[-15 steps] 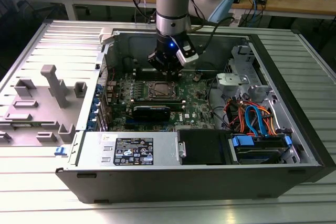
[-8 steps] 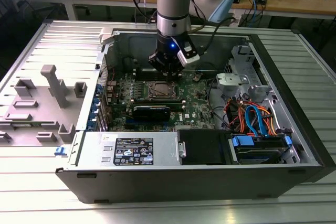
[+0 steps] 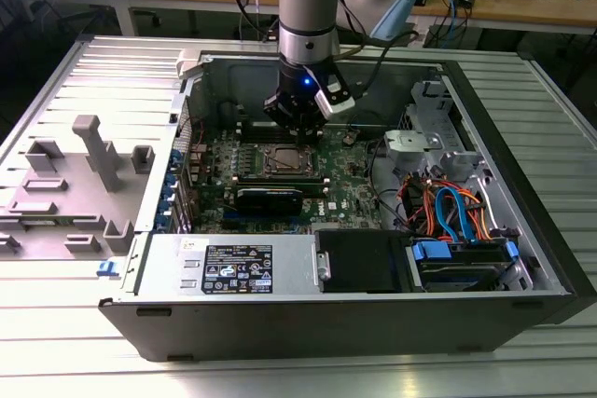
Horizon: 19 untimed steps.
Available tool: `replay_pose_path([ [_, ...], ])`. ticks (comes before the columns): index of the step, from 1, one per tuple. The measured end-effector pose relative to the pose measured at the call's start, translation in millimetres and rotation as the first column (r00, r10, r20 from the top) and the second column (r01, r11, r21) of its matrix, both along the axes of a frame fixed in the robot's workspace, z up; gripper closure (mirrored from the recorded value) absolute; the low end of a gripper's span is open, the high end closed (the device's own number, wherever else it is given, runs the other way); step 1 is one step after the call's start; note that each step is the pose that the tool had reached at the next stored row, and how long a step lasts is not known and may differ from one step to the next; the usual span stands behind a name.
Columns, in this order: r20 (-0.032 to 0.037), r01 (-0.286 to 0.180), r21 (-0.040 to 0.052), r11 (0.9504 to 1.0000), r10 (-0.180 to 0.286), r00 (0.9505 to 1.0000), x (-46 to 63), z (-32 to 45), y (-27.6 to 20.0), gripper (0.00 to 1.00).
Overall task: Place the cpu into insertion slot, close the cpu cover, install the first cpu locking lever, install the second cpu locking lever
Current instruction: 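Install the second cpu locking lever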
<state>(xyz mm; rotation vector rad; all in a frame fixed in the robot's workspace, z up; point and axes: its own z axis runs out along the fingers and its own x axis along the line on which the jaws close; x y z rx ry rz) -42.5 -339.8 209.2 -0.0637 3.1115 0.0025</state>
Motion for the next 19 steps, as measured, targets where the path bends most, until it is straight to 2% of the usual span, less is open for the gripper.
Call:
replay_pose_path([
  [7, -0.0001, 0.0, -0.0001, 1.0, 0.0, 1.0, 0.0, 0.2, -0.6, 0.89],
  [11, -0.0001, 0.0, -0.0002, 1.0, 0.0, 1.0, -0.1, 10.1, -0.8, 0.89],
  [13, 0.0001, 0.0, 0.0002, 1.0, 0.0, 1.0, 0.0, 10.7, -1.2, 0.89],
  [16, 0.0001, 0.0, -0.0001, 1.0, 0.0, 1.0, 0.0, 10.7, -3.3, 0.89],
  [19, 0.0, 0.0, -0.0002, 1.0, 0.0, 1.0, 0.0, 10.8, -7.5, 0.89],
])
